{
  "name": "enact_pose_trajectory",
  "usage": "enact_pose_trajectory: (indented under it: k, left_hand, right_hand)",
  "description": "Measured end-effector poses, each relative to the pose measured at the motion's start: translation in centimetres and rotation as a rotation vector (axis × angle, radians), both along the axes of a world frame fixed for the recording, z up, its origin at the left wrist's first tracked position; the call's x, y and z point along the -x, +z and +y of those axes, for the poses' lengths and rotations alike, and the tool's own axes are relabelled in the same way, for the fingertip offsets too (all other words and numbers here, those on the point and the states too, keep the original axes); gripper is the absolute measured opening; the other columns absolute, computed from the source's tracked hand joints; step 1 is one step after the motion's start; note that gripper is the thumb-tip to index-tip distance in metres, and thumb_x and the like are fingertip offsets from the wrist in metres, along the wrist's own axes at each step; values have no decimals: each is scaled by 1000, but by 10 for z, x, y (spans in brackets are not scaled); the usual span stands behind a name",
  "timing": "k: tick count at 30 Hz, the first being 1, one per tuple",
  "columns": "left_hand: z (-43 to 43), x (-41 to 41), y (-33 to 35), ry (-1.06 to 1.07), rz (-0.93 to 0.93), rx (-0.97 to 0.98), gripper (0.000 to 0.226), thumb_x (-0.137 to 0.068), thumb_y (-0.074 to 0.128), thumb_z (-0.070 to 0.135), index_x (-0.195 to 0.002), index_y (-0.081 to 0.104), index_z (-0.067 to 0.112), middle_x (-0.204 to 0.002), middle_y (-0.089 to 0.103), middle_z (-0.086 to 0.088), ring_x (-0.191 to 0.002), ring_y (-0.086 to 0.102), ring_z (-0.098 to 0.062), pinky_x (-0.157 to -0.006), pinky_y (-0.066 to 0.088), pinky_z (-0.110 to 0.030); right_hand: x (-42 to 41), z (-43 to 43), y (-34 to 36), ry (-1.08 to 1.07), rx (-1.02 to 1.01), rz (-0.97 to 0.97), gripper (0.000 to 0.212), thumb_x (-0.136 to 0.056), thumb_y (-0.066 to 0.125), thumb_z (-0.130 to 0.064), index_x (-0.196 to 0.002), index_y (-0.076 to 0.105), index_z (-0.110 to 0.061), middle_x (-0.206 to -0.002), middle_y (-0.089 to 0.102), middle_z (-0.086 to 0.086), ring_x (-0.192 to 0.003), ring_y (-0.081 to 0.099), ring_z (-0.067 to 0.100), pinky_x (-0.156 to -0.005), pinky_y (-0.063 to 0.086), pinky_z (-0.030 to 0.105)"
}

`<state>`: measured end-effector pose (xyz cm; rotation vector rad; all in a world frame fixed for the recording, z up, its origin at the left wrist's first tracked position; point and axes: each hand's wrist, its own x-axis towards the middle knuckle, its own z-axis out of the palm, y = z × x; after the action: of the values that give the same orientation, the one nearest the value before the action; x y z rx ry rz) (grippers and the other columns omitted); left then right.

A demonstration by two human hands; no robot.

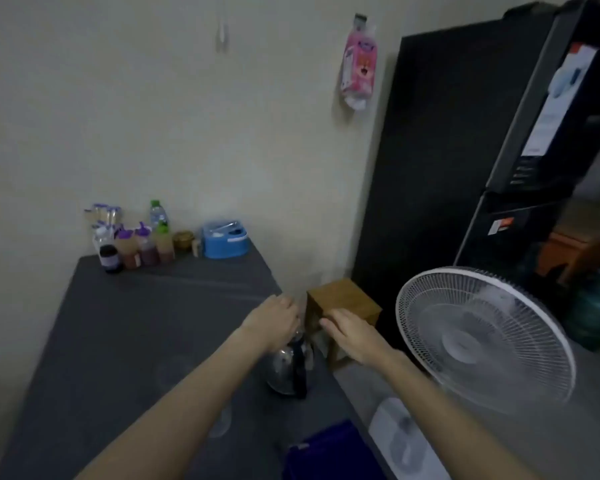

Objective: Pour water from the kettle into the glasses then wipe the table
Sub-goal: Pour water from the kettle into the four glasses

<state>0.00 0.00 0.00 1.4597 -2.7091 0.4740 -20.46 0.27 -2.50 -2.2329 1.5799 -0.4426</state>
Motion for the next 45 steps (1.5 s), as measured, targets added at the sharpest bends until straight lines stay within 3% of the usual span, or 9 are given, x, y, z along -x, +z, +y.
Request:
enact_pose_trajectory:
  k: [2, 5, 11, 15, 18, 20, 28, 33, 45]
  left_hand:
    - [-2, 3, -27, 50, 25, -183, 59, -97, 13, 30, -141, 38, -1, -147, 38, -20, -135, 37, -34, -113, 28, -41]
    - [-2, 5, -64, 62, 83, -237, 89, -76, -7, 40, -138, 42, -1, -142, 44, -21, -128, 43, -35, -110, 29, -41]
    - [-13, 11, -111, 107, 97, -296, 8, -73, 65, 26, -72, 70, 20, -74, 68, 5, -65, 62, -11, -59, 53, -20]
    - [-16, 25, -120, 252, 313, -323, 52, -83, 26, 28, -103, 70, 10, -112, 68, -8, -102, 62, -20, -90, 51, -26]
    - [-23, 31, -122, 332, 413, -330, 64, -89, 15, 30, -136, 42, -3, -143, 44, -22, -134, 42, -33, -114, 32, -37]
    - [-28, 32, -127, 325, 356, -356, 56, -96, 21, 28, -141, 33, -3, -151, 31, -22, -141, 30, -32, -119, 22, -36]
    - [-35, 41, -137, 267, 207, -387, 61, -102, 23, 38, -151, 5, 7, -161, -2, -11, -149, 0, -22, -120, 2, -34]
    - [-32, 56, -146, 193, 159, -340, 66, -96, 9, 44, -151, 1, 9, -161, -2, -9, -149, -2, -21, -121, 1, -36]
    - [-20, 70, -140, 267, 175, -304, 65, -102, 20, 42, -150, 0, 4, -161, -2, -13, -149, -2, -23, -119, -3, -33]
  right_hand:
    - [2, -4, -29, -3, -106, -43, 43, -100, 36, -46, -116, 59, -13, -118, 62, 7, -107, 58, 21, -90, 46, 38]
    - [0, -7, -79, -5, -266, -59, 35, -99, 45, -39, -113, 63, -13, -110, 66, 6, -100, 62, 19, -86, 50, 36]
    - [-10, -28, -137, 39, -472, -163, 22, -96, 53, -36, -79, 54, -22, -81, 64, 1, -79, 62, 18, -76, 48, 34]
    - [-16, -34, -153, 34, -652, -376, 24, -98, 52, -31, -78, 59, -21, -77, 63, -8, -75, 59, 4, -67, 42, 13]
    - [-18, -42, -164, -1, -788, -616, 27, -100, 49, -27, -109, 66, -8, -98, 76, 4, -100, 69, 15, -95, 49, 28]
    - [-20, -43, -165, -9, -809, -692, 31, -103, 43, -26, -110, 66, -6, -97, 76, 5, -100, 69, 18, -96, 49, 31]
    - [-7, -46, -166, -182, -771, -787, 34, -99, 38, -14, -71, 57, -9, -54, 55, 2, -58, 49, 22, -65, 44, 37]
    - [11, -51, -165, -467, -709, -888, 34, -98, 41, -9, -66, 52, -11, -46, 52, -6, -51, 44, 13, -44, 36, 19]
    - [0, -43, -146, -635, -565, -1129, 31, -97, 41, -7, -73, 59, -11, -73, 56, 9, -69, 53, 18, -61, 41, 29]
